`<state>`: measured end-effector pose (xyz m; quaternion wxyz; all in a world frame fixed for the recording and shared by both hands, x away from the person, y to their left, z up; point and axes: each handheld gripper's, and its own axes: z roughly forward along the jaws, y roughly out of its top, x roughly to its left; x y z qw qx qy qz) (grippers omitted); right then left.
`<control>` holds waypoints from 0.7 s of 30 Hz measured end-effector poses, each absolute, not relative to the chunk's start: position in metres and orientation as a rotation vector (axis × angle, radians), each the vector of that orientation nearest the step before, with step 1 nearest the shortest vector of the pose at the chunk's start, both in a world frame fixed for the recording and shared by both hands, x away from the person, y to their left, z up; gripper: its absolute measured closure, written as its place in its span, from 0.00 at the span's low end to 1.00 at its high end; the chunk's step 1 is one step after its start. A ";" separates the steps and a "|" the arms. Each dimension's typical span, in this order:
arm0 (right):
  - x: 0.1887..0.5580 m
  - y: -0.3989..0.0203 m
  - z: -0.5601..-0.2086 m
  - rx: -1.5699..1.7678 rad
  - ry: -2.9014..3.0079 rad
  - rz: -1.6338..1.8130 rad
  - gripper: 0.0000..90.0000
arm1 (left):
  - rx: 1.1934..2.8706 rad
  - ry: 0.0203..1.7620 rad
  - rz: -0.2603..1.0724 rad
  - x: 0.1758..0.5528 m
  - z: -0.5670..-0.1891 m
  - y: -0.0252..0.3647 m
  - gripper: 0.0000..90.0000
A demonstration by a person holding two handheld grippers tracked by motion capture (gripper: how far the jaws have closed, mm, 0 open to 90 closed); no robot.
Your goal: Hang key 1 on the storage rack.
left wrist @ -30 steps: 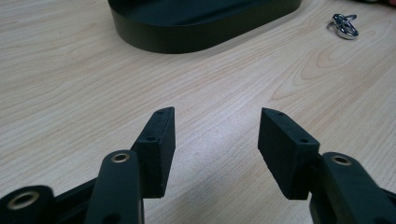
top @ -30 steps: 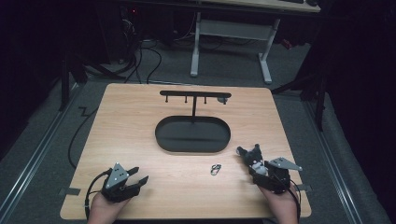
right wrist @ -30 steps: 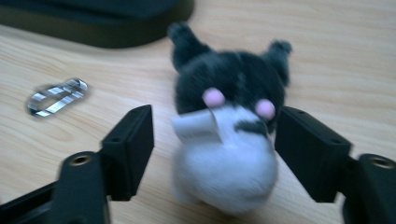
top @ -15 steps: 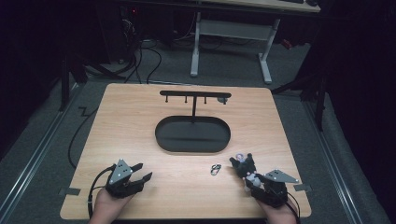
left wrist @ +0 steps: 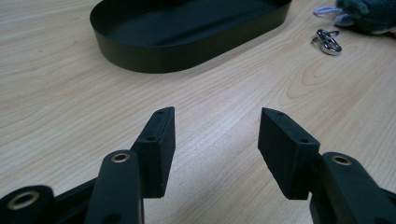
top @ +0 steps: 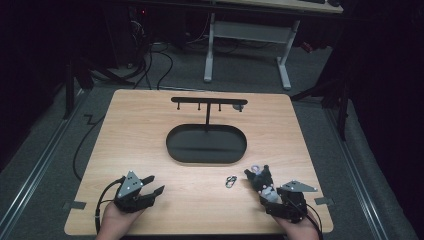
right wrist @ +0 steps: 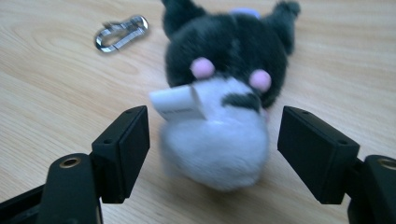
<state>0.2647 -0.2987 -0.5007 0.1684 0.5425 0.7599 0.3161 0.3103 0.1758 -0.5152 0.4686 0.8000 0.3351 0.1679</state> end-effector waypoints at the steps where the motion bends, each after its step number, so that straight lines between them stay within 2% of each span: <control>1: 0.266 -0.300 -0.500 1.558 2.175 0.879 0.28 | 1.961 0.821 0.405 0.310 -0.515 0.177 0.52; 5: 0.276 -0.304 -0.486 1.614 2.220 0.791 0.31 | 1.954 0.827 0.375 0.310 -0.516 0.179 0.52; 8: 0.286 -0.309 -0.475 1.688 2.257 0.759 0.30 | 1.953 0.808 0.367 0.308 -0.515 0.178 0.52; 21: 0.317 -0.289 -0.465 1.741 2.488 0.393 0.27 | 1.981 0.789 0.368 0.312 -0.518 0.175 0.52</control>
